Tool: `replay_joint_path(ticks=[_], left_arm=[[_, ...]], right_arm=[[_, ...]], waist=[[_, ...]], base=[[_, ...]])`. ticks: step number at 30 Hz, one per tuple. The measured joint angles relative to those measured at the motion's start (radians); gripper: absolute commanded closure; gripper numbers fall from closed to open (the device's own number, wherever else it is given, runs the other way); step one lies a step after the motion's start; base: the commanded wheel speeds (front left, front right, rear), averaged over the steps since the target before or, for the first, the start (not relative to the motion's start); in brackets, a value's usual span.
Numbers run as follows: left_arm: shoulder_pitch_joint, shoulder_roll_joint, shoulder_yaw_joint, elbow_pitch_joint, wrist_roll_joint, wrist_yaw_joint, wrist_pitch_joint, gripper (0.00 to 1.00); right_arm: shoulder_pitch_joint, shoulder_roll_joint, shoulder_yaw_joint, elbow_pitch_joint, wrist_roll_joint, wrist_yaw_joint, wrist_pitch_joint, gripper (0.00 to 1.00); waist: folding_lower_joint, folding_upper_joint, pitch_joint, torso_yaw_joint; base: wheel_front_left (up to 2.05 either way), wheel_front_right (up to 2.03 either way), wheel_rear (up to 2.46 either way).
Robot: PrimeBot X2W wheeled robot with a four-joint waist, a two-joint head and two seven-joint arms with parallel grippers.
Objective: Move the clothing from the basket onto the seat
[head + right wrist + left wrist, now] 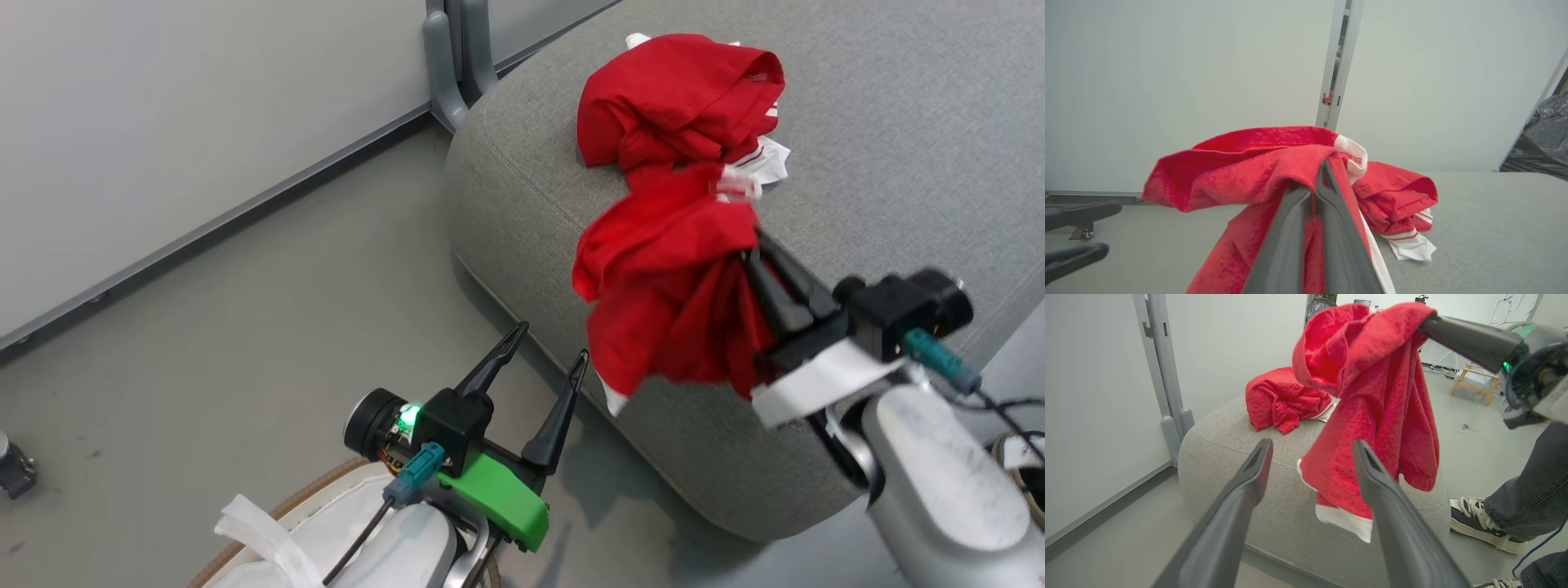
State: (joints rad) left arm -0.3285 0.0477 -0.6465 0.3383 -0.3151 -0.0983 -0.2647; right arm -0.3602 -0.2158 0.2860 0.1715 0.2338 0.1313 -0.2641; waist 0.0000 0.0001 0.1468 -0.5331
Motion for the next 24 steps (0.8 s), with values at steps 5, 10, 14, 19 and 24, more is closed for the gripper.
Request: replay_joint_path(ticks=[5,10,14,19,24], left_arm=[[0.001,0.000,0.010,0.014,0.019,-0.007,0.000,0.00],[-0.005,0.000,0.020,0.023,0.037,-0.015,0.000,0.00],[-0.031,0.000,0.022,0.021,0.058,-0.020,0.000,0.00],[-0.058,0.000,0.031,0.010,0.078,-0.025,0.000,0.00],[-0.084,0.005,0.035,0.010,0.097,-0.026,0.000,0.00]], right_arm=[[-0.252,-0.138,0.074,0.007,-0.007,0.000,0.000,1.00],[-0.466,-0.229,0.092,0.055,-0.037,0.000,0.000,1.00],[-0.583,-0.295,0.067,0.156,-0.069,0.000,0.000,1.00],[-0.683,-0.335,-0.025,0.293,-0.089,0.000,0.000,1.00],[-0.704,-0.353,-0.125,0.422,-0.144,0.000,0.000,1.00]], waist=[[0.0000,0.0000,0.038,0.006],[0.0001,0.0000,0.067,0.038],[0.0001,0.0000,0.095,0.074],[0.0001,0.0000,0.144,0.124],[0.0001,0.0000,0.204,0.171]], base=[[0.00,0.00,0.00],[0.00,0.00,0.00],[0.00,0.00,0.00],[0.00,0.00,0.00],[0.00,0.00,0.00]])
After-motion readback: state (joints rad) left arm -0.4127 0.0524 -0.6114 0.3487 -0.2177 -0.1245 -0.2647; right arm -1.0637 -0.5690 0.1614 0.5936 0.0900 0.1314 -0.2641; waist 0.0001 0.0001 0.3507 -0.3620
